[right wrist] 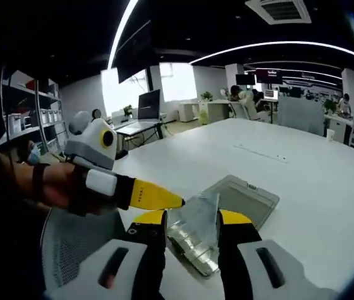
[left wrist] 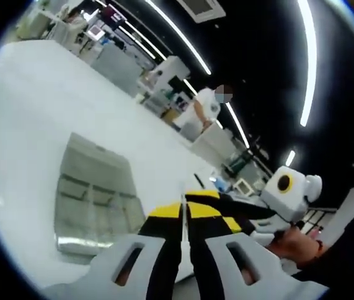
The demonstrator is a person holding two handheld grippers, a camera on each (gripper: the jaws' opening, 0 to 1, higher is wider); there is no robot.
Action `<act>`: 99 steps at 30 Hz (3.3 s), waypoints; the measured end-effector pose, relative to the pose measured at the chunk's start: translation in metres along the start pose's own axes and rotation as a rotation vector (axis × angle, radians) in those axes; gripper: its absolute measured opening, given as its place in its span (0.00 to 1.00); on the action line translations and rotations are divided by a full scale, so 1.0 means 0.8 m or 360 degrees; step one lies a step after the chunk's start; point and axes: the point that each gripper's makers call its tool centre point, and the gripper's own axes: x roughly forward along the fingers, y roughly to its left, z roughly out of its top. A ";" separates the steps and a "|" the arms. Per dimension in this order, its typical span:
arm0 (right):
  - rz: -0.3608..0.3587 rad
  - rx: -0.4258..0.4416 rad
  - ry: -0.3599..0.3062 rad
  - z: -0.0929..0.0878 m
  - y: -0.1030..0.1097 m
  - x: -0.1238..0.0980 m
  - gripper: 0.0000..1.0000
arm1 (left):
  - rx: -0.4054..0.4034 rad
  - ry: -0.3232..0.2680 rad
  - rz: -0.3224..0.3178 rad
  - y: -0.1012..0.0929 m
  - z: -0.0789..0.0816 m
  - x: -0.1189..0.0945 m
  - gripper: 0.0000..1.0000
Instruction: Insert the divider into the dual guide fixture by aligning both edges with the guide slots and pushing it downward to the bottom, including one-sided entry, uneven engagement, binding, and posture correction.
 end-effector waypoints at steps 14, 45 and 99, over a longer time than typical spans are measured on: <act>0.0036 -0.0116 0.0107 -0.001 0.004 -0.002 0.25 | 0.0237 0.0108 -0.0001 -0.003 -0.006 -0.018 0.00; 0.0328 -0.0597 0.0403 -0.019 0.070 0.010 0.17 | 0.0863 0.0472 -0.0173 -0.006 -0.041 -0.069 0.00; 0.0468 -0.0748 0.0807 -0.043 0.032 -0.002 0.00 | 0.1159 0.0457 -0.0178 0.014 -0.036 -0.060 0.24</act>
